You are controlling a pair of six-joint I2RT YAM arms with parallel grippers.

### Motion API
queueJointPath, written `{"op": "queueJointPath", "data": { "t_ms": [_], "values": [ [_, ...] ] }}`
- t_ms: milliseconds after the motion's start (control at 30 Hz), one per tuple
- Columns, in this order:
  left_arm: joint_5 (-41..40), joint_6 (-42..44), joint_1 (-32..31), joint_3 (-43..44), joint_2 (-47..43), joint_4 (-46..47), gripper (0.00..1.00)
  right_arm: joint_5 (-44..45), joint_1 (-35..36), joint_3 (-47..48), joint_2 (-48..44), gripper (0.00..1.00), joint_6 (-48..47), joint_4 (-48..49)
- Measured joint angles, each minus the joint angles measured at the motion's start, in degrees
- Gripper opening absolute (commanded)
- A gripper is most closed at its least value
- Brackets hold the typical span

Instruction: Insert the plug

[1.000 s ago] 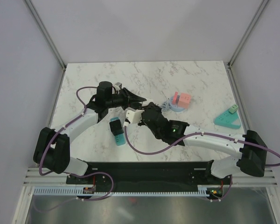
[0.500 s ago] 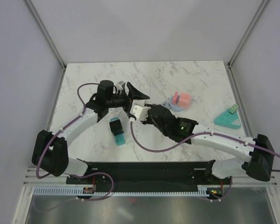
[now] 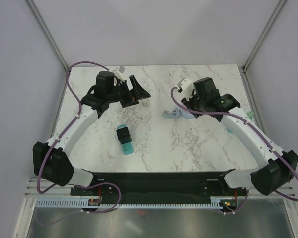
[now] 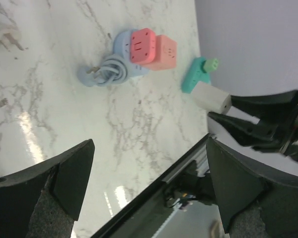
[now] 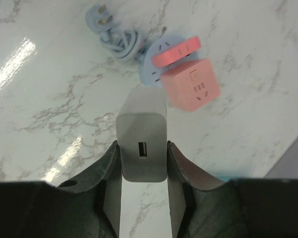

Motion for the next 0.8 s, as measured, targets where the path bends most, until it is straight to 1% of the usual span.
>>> {"op": "queueJointPath", "data": {
  "t_ms": [67, 167, 300, 367, 467, 633, 800],
  "values": [
    [-0.3, 4.3, 0.0, -1.2, -0.1, -1.4, 1.00, -6.3, -4.5, 1.0, 2.6, 0.00, 2.2, -2.8],
    [1.2, 9.8, 0.0, -3.3, -0.4, -3.2, 1.00, -13.7, -9.2, 1.4, 7.8, 0.00, 4.8, -5.8],
    [4.0, 14.9, -0.1, -5.4, -2.0, -4.3, 1.00, -21.1, -14.3, 1.5, 13.7, 0.00, 7.5, -9.3],
    [4.7, 16.2, -0.1, -6.3, -3.2, -4.6, 1.00, -22.3, -16.5, 1.7, 14.4, 0.00, 8.3, -10.5],
    [6.1, 18.3, -0.5, -8.0, -5.3, -4.5, 1.00, -20.1, -19.0, 3.6, 14.2, 0.00, 9.1, -12.3],
    [9.6, 20.9, -1.2, -9.2, -6.8, -4.7, 1.00, -11.5, -21.8, 4.2, 13.2, 0.00, 9.1, -9.2],
    [14.0, 21.9, -1.9, -9.4, -7.1, -4.6, 1.00, -6.0, -27.6, 4.7, 13.0, 0.00, 8.7, -7.8]
  ]
}}
